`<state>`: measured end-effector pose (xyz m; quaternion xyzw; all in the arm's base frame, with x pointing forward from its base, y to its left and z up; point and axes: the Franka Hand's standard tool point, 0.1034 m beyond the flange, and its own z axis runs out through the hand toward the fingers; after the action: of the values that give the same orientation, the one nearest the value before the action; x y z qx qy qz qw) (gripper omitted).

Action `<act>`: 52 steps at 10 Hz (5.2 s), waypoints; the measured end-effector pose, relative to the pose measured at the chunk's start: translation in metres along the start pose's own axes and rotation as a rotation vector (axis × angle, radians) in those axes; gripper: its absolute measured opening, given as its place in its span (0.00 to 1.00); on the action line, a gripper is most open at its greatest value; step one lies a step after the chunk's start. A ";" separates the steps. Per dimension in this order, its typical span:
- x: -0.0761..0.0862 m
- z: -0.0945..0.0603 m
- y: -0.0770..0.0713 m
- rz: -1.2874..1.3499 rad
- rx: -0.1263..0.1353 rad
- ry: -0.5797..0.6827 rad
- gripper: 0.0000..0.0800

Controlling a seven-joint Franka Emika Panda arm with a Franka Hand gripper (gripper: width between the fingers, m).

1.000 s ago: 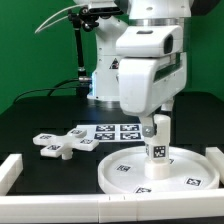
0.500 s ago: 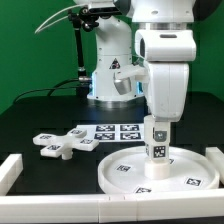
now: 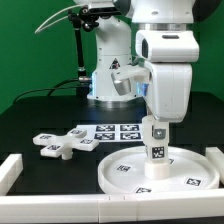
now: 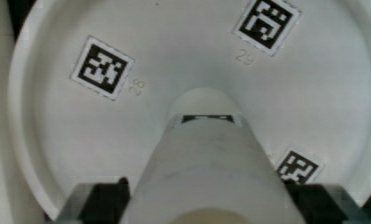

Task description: Assemble round table

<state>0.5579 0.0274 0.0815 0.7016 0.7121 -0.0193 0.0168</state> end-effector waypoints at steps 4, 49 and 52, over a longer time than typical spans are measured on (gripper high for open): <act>0.000 0.000 -0.002 0.154 0.009 0.008 0.51; 0.004 -0.004 0.004 1.625 0.168 0.128 0.81; 0.002 -0.004 0.007 1.353 0.102 0.134 0.81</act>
Offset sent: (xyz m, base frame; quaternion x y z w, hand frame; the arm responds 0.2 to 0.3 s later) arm -0.0066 0.0006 0.0041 0.0306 0.0295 0.3024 0.9522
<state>0.5646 0.0298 0.0850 0.9921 0.1142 0.0054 -0.0519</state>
